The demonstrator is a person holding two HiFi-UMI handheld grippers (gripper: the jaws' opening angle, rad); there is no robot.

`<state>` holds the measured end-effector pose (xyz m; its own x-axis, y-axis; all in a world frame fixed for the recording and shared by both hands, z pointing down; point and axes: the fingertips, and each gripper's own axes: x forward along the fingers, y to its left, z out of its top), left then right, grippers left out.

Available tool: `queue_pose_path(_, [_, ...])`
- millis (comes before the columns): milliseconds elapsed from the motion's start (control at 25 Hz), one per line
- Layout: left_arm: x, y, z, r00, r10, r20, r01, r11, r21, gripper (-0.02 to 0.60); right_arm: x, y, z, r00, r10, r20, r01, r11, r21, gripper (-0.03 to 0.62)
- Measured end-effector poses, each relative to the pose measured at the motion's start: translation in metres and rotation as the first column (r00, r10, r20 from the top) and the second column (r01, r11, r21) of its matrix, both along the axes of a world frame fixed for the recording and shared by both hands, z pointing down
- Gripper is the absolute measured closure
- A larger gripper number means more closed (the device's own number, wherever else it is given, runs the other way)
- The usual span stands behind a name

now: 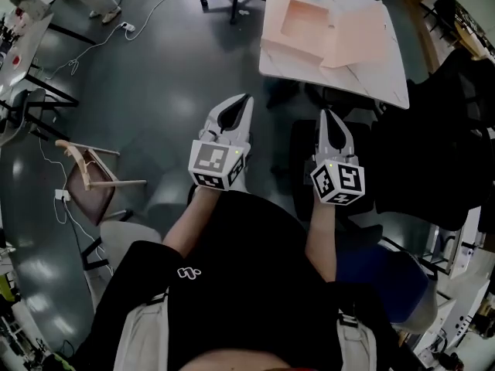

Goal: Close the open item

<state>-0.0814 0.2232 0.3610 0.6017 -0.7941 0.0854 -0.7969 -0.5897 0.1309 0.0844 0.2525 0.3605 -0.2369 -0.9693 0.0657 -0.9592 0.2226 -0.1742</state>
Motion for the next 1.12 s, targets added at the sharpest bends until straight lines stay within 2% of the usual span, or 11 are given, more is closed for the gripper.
queue_pose_path(200, [0.002, -0.096, -0.001, 0.998, 0.036, 0.058, -0.034, 0.999, -0.041, 0.592, -0.005, -0.093, -0.004, 1.000, 0.009, 0.017, -0.008, 1.000, -0.028, 0.594])
queue_pose_path(360, [0.016, -0.173, -0.008, 0.992, 0.094, 0.088, -0.092, 0.995, -0.026, 0.592, 0.005, -0.170, -0.010, 0.999, 0.045, 0.022, -0.044, 0.999, -0.032, 0.594])
queue_pose_path(640, [0.041, -0.276, -0.009, 0.980, 0.179, 0.089, -0.175, 0.983, -0.048, 0.592, 0.012, -0.275, -0.021, 0.996, 0.087, -0.001, -0.087, 0.996, -0.027, 0.594])
queue_pose_path(840, [0.058, -0.314, -0.010, 0.973, 0.219, 0.072, -0.216, 0.975, -0.050, 0.592, 0.020, -0.307, -0.021, 0.994, 0.108, -0.017, -0.109, 0.993, -0.048, 0.594])
queue_pose_path(1120, [0.097, -0.331, -0.004, 0.960, 0.275, 0.058, -0.271, 0.960, -0.074, 0.592, 0.060, -0.306, -0.014, 0.985, 0.175, -0.012, -0.175, 0.982, -0.074, 0.593])
